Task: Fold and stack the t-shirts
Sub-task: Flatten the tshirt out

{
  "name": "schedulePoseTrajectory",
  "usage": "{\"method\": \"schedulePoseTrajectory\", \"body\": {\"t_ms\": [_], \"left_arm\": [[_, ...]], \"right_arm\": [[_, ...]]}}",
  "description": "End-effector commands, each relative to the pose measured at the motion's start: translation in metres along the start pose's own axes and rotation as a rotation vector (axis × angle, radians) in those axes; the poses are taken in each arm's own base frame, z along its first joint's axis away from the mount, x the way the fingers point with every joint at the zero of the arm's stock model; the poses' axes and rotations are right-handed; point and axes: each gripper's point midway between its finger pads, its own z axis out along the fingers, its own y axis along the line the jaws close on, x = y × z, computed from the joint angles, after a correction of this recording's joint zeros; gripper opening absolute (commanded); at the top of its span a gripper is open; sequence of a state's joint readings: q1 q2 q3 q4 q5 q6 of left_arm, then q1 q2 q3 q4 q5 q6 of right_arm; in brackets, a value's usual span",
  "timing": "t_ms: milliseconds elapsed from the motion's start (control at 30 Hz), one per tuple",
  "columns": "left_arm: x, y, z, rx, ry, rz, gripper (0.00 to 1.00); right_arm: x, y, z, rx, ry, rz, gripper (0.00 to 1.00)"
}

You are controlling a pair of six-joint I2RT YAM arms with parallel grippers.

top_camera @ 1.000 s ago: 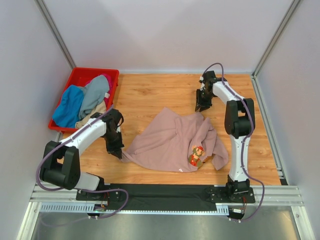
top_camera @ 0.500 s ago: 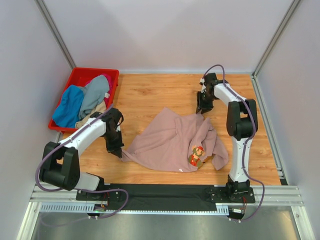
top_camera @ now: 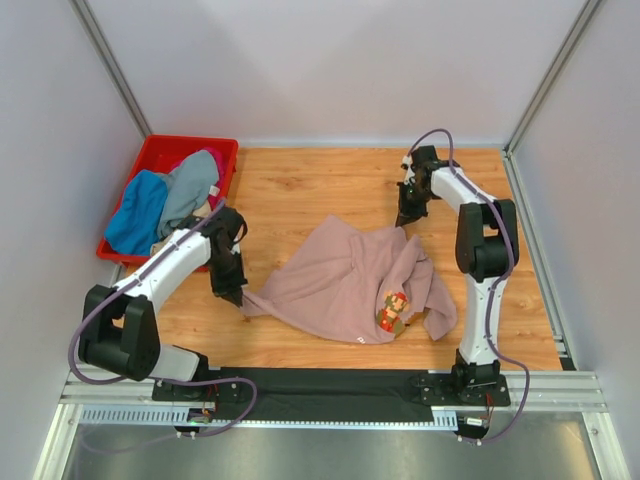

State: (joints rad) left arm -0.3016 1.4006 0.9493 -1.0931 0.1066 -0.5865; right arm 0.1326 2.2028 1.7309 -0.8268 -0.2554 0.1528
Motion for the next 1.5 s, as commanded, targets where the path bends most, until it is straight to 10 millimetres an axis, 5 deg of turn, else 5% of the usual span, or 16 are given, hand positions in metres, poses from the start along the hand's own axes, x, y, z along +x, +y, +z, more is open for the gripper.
{"method": "schedulePoseTrajectory", "body": {"t_ms": [0,33,67,233,433,533,733,933,1233,1300,1467], "left_arm": [[-0.034,-0.008,-0.047,-0.001,-0.175,0.023,0.00],[-0.049,-0.016,-0.071,0.025,-0.250,0.029,0.00],[-0.056,-0.006,-0.087,-0.030,-0.315,0.023,0.00],[-0.075,-0.009,-0.184,0.026,-0.597,0.000,0.00],[-0.038,0.003,-0.255,0.145,-0.771,-0.077,0.00],[-0.020,0.005,-0.276,0.225,-0.827,-0.087,0.00],[0.018,-0.019,-0.320,0.478,-0.875,0.033,0.00],[0.046,-0.050,-0.362,0.719,-0.927,0.207,0.00],[0.097,-0.066,-0.445,1.046,-1.077,0.329,0.00],[0.095,-0.067,-0.453,1.069,-1.097,0.310,0.00],[0.049,-0.068,-0.440,0.936,-1.141,0.236,0.00]], "right_arm": [[-0.052,0.016,-0.097,0.074,-0.253,-0.029,0.00],[-0.058,0.017,-0.124,0.104,-0.307,-0.040,0.00],[-0.072,0.019,-0.184,0.164,-0.448,-0.044,0.00],[-0.041,0.031,-0.356,0.238,-0.763,-0.008,0.00],[0.034,0.045,-0.493,0.180,-1.112,-0.003,0.00],[0.073,0.067,-0.540,0.030,-1.261,-0.023,0.00],[0.149,0.099,-0.603,-0.213,-1.452,-0.090,0.00],[0.179,0.106,-0.631,-0.229,-1.503,-0.165,0.00],[0.231,0.122,-0.700,-0.337,-1.709,-0.235,0.00],[0.228,0.126,-0.714,-0.366,-1.769,-0.226,0.00],[0.169,0.133,-0.701,-0.348,-1.731,-0.218,0.00]]}}
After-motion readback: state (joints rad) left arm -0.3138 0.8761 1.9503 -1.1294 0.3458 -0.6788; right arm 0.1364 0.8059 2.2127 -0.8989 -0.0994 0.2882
